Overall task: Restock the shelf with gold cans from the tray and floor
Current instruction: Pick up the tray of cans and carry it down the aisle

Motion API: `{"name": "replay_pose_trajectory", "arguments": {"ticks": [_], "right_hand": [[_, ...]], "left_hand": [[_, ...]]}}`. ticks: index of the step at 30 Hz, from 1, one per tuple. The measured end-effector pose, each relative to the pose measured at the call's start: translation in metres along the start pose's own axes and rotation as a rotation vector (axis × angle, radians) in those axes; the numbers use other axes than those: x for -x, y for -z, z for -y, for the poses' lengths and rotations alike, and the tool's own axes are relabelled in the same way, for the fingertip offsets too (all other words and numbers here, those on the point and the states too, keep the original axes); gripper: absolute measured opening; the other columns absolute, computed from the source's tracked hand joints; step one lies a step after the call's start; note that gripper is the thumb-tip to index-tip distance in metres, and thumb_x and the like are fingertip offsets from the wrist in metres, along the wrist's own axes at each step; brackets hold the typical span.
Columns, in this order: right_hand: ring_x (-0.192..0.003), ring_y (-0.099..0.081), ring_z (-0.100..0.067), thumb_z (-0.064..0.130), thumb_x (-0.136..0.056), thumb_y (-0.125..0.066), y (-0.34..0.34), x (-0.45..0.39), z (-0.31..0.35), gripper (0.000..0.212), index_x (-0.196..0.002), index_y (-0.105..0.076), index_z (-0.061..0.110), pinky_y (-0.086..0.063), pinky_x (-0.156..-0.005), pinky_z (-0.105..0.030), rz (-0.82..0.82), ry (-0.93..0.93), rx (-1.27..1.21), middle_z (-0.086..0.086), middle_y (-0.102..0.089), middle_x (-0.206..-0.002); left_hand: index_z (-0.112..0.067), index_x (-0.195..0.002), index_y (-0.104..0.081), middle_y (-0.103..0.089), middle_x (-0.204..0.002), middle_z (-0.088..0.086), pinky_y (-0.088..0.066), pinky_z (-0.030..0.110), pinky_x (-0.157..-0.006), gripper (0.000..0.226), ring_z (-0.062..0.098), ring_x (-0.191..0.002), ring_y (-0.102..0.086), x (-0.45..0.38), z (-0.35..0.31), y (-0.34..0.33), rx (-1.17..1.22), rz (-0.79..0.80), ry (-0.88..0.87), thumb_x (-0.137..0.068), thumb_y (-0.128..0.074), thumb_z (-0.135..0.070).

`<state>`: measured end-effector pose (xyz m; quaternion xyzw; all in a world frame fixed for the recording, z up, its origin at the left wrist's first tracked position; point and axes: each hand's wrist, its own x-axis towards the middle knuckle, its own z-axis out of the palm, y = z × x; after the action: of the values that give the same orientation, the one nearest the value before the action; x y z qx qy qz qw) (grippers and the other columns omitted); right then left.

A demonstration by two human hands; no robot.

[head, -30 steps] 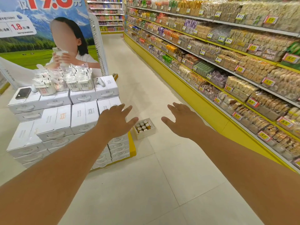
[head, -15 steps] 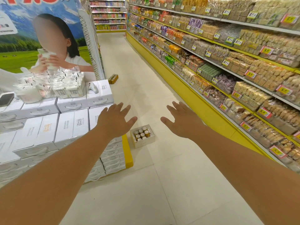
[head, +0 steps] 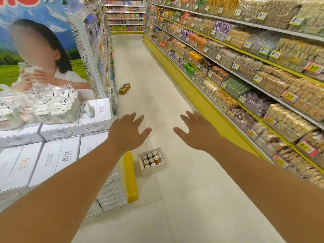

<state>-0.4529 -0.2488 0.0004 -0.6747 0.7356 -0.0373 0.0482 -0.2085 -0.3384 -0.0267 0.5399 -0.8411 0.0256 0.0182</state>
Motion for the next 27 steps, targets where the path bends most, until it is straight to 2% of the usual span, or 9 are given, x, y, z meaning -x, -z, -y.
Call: {"name": "replay_pose_trajectory", "arguments": {"ticks": [9, 20, 27], "right_hand": [[-0.152, 0.003, -0.017, 0.070, -0.096, -0.022, -0.009, -0.165, 0.005, 0.076, -0.158, -0.014, 0.026, -0.007, -0.123, -0.038, 0.011, 0.003, 0.002, 0.004, -0.005, -0.166], [-0.151, -0.005, -0.016, 0.065, -0.097, -0.030, -0.008, -0.355, 0.010, 0.073, -0.157, -0.021, 0.025, -0.010, -0.120, -0.033, -0.049, -0.005, -0.008, 0.003, -0.016, -0.164], [-0.152, -0.001, -0.016, 0.066, -0.097, -0.027, -0.019, -0.461, -0.017, 0.074, -0.157, -0.016, 0.026, -0.010, -0.120, -0.036, 0.012, 0.060, -0.009, 0.004, -0.011, -0.165]], "left_hand": [[-0.032, -0.156, -0.020, -0.021, -0.163, 0.001, -0.025, 0.047, -0.117, 0.078, 0.024, -0.149, -0.022, -0.158, 0.053, -0.025, -0.008, -0.048, -0.014, -0.090, -0.015, -0.074], [-0.031, -0.156, -0.019, -0.020, -0.163, 0.001, -0.023, 0.047, -0.117, 0.076, 0.023, -0.148, -0.020, -0.332, 0.121, -0.035, -0.008, 0.006, 0.011, -0.092, -0.017, -0.072], [-0.033, -0.156, -0.017, -0.021, -0.163, 0.001, -0.027, 0.047, -0.116, 0.077, 0.023, -0.148, -0.022, -0.424, 0.131, -0.056, -0.013, 0.060, 0.079, -0.091, -0.017, -0.073]]}}
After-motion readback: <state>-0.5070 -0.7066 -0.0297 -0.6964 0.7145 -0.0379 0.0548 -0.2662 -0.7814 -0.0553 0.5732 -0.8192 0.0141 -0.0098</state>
